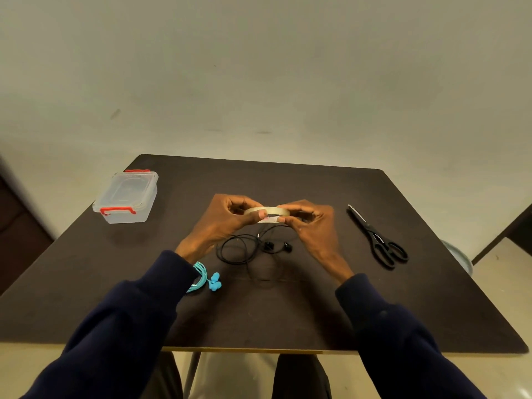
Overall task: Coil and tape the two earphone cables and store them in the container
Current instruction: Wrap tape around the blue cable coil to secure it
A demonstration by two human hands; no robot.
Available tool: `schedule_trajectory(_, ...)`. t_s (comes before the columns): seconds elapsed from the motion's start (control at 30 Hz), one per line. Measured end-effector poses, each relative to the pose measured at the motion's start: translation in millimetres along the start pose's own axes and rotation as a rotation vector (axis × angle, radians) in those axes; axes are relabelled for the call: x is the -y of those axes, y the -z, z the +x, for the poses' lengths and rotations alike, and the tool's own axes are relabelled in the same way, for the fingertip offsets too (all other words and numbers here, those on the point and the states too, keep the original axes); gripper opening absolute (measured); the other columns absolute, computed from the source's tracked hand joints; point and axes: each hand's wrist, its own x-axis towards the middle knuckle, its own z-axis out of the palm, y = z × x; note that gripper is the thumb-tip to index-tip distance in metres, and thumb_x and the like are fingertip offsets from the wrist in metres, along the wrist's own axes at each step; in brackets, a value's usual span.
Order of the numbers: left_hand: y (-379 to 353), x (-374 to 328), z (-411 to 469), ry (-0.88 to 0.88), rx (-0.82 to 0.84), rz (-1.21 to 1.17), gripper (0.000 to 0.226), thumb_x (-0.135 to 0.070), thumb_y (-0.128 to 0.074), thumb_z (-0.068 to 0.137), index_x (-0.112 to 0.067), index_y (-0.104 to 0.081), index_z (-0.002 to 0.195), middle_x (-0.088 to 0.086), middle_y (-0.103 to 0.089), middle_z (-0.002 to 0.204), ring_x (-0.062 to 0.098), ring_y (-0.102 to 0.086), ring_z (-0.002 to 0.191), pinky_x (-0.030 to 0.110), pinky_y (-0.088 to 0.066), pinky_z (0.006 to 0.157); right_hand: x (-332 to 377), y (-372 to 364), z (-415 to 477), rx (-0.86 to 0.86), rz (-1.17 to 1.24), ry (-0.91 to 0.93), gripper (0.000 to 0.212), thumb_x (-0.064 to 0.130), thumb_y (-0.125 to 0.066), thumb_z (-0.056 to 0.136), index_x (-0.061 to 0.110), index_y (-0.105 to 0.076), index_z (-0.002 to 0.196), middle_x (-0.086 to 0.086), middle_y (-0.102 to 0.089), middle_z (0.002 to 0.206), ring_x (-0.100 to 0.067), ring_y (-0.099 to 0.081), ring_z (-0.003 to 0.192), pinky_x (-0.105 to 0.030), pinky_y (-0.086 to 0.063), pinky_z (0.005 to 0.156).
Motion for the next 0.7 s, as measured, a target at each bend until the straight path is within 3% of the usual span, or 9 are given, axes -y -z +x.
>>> schedule_trajectory(0.13,10.9,-0.5,-1.9,0.087,0.064,-0.083,0.028,-0.026,-0.077,0.080,-0.012,-0.077,0.103,0.005,-0.075,0.101,0.022,-0.065,0.096,0.034,-0.051,0.089,3.6,-4.0,2.1,0.008,0.006,0.009,0.022,0.005,-0.079,0.082,0.009,-0.079,0.103,0.002,-0.077,0.098,-0.011,-0.073,0.093,-0.028,-0.060,0.082)
schedule_trajectory(0.3,21.6,2.8,-6.0,0.200,0.126,-0.249,0.036,-0.019,-0.075,0.077,-0.004,-0.075,0.110,0.015,-0.072,0.111,0.030,-0.061,0.109,0.039,-0.049,0.098,5.6,-5.1,1.8,0.030,0.047,0.011,0.023,0.005,-0.079,0.082,0.006,-0.078,0.105,0.000,-0.076,0.099,-0.012,-0.073,0.095,-0.022,-0.058,0.081)
schedule_trajectory(0.43,24.9,3.5,-8.2,0.298,0.107,-0.367,0.026,0.000,-0.065,0.085,-0.001,-0.074,0.110,0.016,-0.073,0.106,0.021,-0.064,0.099,0.027,-0.052,0.087,7.7,-7.1,0.2,0.050,0.058,0.009,0.024,0.007,-0.080,0.082,0.005,-0.077,0.106,-0.001,-0.077,0.101,-0.014,-0.073,0.096,-0.029,-0.060,0.084)
schedule_trajectory(0.57,30.0,5.7,-12.4,0.368,0.121,-0.507,0.027,0.006,-0.055,0.091,0.000,-0.072,0.111,0.022,-0.071,0.113,0.031,-0.065,0.111,0.040,-0.050,0.104,13.0,-7.0,-1.0,0.062,0.070,-0.001,0.029,0.011,-0.082,0.079,0.006,-0.076,0.107,-0.001,-0.077,0.102,-0.014,-0.074,0.096,-0.029,-0.060,0.083)
schedule_trajectory(0.7,34.4,8.8,-17.5,0.432,0.106,-0.657,0.029,0.001,-0.060,0.080,0.001,-0.074,0.105,0.026,-0.068,0.116,0.035,-0.065,0.115,0.047,-0.050,0.103,20.5,-11.8,-4.4,0.117,0.085,0.040,0.034,0.008,-0.080,0.082,0.009,-0.074,0.116,0.002,-0.076,0.108,-0.013,-0.073,0.097,-0.024,-0.059,0.082)
